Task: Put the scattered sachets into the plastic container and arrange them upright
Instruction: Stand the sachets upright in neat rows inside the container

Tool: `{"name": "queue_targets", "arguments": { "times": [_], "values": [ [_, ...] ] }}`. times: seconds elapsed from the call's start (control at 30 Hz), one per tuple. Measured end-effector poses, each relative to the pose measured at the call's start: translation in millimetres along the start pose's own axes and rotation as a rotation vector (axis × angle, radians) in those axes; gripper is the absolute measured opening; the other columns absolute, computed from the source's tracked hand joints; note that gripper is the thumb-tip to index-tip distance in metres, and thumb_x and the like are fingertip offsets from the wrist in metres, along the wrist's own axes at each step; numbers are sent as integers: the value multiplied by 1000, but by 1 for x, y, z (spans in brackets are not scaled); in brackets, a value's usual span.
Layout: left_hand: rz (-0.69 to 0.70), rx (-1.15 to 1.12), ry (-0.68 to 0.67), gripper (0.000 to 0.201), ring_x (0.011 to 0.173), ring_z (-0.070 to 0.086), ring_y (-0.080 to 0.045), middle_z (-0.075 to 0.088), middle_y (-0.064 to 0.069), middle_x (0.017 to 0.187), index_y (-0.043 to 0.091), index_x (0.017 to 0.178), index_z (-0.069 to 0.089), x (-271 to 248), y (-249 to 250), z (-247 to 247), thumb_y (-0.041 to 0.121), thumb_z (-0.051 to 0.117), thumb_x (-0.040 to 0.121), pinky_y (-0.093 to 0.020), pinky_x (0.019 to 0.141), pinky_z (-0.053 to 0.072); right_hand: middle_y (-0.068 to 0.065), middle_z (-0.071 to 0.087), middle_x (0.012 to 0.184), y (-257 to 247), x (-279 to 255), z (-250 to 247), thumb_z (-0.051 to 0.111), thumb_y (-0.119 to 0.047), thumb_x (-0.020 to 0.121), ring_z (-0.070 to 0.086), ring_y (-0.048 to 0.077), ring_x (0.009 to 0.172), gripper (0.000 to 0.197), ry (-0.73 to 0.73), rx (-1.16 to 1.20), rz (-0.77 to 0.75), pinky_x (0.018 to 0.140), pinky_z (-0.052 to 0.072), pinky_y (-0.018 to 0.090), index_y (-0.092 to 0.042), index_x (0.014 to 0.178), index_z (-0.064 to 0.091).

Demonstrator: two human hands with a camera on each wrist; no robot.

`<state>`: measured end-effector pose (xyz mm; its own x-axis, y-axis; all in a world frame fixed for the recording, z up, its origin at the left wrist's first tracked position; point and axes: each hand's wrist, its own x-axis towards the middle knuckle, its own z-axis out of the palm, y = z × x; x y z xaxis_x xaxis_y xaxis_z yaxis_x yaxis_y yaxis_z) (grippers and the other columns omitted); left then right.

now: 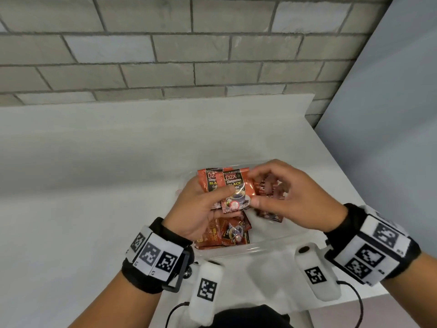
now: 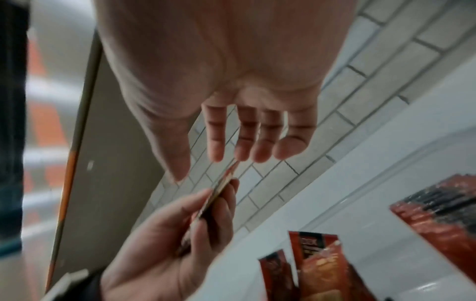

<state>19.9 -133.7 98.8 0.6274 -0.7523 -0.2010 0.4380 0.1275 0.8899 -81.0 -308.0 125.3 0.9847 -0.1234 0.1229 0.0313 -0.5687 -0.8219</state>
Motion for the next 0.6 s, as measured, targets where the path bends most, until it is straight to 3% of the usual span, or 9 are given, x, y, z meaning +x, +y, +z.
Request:
{"name": "queue_targets", "arguments": {
  "times": [0.17,0.27,0.37,0.6],
  "values": [
    [30,154,-1,29,83,72,-27,73,-12,97,7,112,64,2,10,8,6,66,83,-32,57,58,-9,60,101,-4,10,0,68,-19,86,61,11,76,39,24,10,52,76,54,31,-36,119,56],
    [21,211,8,24,86,72,-29,73,-14,99,8,110,65,10,9,15,4,66,86,-36,63,59,-10,60,88,-2,15,-5,68,-15,85,60,8,68,37,25,-22,93,72,53,31,-33,116,59],
    [-9,180,9,22,87,71,-25,73,-10,101,12,107,65,15,6,21,4,65,87,-33,65,59,-8,63,78,4,17,-12,69,-16,85,60,12,66,28,63,-70,130,68,51,32,-31,108,63],
    [-11,191,39,23,85,72,-22,75,-4,94,15,102,64,18,-4,25,-1,65,85,-26,63,58,-3,66,93,15,12,-16,64,-20,89,66,19,81,21,31,-49,189,71,56,36,-33,104,62]
  ]
}}
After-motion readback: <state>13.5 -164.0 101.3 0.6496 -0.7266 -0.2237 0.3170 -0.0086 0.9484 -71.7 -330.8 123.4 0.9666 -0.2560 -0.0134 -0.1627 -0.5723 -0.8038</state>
